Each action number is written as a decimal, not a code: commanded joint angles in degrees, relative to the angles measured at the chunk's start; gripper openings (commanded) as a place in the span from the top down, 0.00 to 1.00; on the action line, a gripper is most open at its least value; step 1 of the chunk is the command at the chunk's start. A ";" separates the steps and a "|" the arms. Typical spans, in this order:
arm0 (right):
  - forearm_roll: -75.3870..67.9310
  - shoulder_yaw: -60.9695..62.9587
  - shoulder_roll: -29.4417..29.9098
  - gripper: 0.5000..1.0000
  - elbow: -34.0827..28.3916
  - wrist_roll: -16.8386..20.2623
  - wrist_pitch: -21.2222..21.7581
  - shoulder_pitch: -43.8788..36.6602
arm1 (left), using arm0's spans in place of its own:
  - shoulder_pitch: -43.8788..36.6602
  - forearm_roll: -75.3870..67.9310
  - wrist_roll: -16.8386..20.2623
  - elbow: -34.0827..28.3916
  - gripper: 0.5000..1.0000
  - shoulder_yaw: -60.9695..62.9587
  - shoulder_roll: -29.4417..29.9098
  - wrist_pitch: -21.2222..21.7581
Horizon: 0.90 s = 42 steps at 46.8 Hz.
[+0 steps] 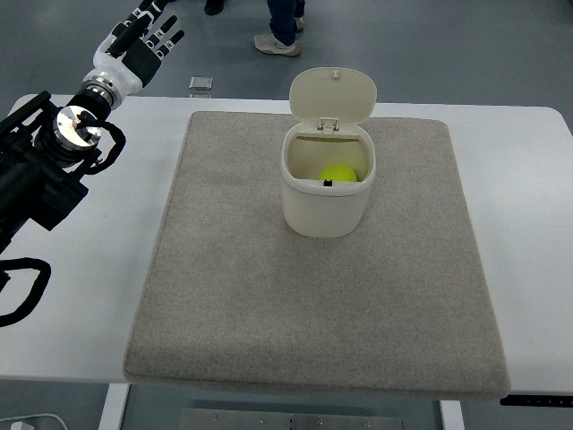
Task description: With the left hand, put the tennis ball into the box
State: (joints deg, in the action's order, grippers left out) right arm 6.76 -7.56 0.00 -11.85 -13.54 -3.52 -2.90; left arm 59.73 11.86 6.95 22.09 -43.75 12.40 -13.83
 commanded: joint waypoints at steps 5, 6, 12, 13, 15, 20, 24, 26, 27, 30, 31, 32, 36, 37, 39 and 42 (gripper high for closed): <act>0.00 0.00 0.00 0.12 -0.01 0.00 0.00 0.00 | -0.06 -0.08 2.10 -0.64 0.07 0.16 0.00 -0.05; 0.00 0.00 0.00 0.12 -0.01 0.00 0.00 0.00 | -0.06 -0.08 2.10 -0.73 0.07 0.16 0.00 -0.05; 0.00 0.00 0.00 0.12 -0.01 0.00 0.00 0.00 | -1.02 -0.08 2.81 -1.00 0.07 -0.02 0.00 0.03; 0.00 0.00 0.00 0.12 -0.01 0.00 0.00 0.00 | -1.11 -0.08 2.81 -1.08 0.07 -0.02 0.00 0.03; 0.00 0.00 0.00 0.12 -0.01 0.00 0.00 0.00 | -1.11 -0.08 2.81 -1.08 0.07 -0.02 0.08 0.03; 0.00 0.00 0.00 0.12 -0.01 0.00 0.00 0.00 | -1.29 -0.08 2.81 -1.08 0.07 -0.02 0.08 -0.05; 0.00 0.00 0.00 0.12 -0.01 0.00 0.00 0.00 | -1.29 -0.17 2.81 -1.08 0.06 0.07 0.08 -0.05; 0.00 0.00 0.00 0.12 -0.01 0.00 0.00 0.00 | -1.37 -0.26 2.81 -1.08 0.06 0.07 0.08 0.03; 0.00 0.00 0.00 0.12 -0.01 0.00 0.00 0.00 | -1.37 -0.17 2.89 -1.08 0.06 0.07 0.08 -0.05; 0.00 0.00 0.00 0.12 -0.01 0.00 0.00 0.00 | -1.55 -0.26 2.89 -1.08 0.06 0.07 0.00 -0.05; 0.00 0.00 0.00 0.12 -0.01 0.00 0.00 0.00 | -1.55 -0.26 2.89 -1.08 0.06 0.07 0.00 0.03; 0.00 0.00 0.00 0.12 -0.01 0.00 0.00 0.00 | -1.55 -0.17 2.89 -1.08 0.06 0.07 0.00 0.03; 0.00 0.00 0.00 0.12 -0.01 0.00 0.00 0.00 | -1.46 -0.17 2.89 -1.08 0.06 0.07 0.08 0.03; 0.00 0.00 0.00 0.12 -0.01 0.00 0.00 0.00 | -1.46 -0.17 2.89 -1.08 0.06 0.07 0.08 0.03; 0.00 0.00 0.00 0.12 -0.01 0.00 0.00 0.00 | -1.37 -0.17 2.89 -1.08 0.06 0.07 0.08 0.03; 0.00 0.00 0.00 0.12 -0.01 0.00 0.00 0.00 | -1.37 -0.17 2.89 -1.08 0.05 0.07 0.08 0.03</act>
State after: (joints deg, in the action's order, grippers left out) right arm 6.76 -7.56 0.00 -11.85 -13.53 -3.52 -2.90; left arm 58.30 11.67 9.85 21.01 -43.68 12.46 -13.81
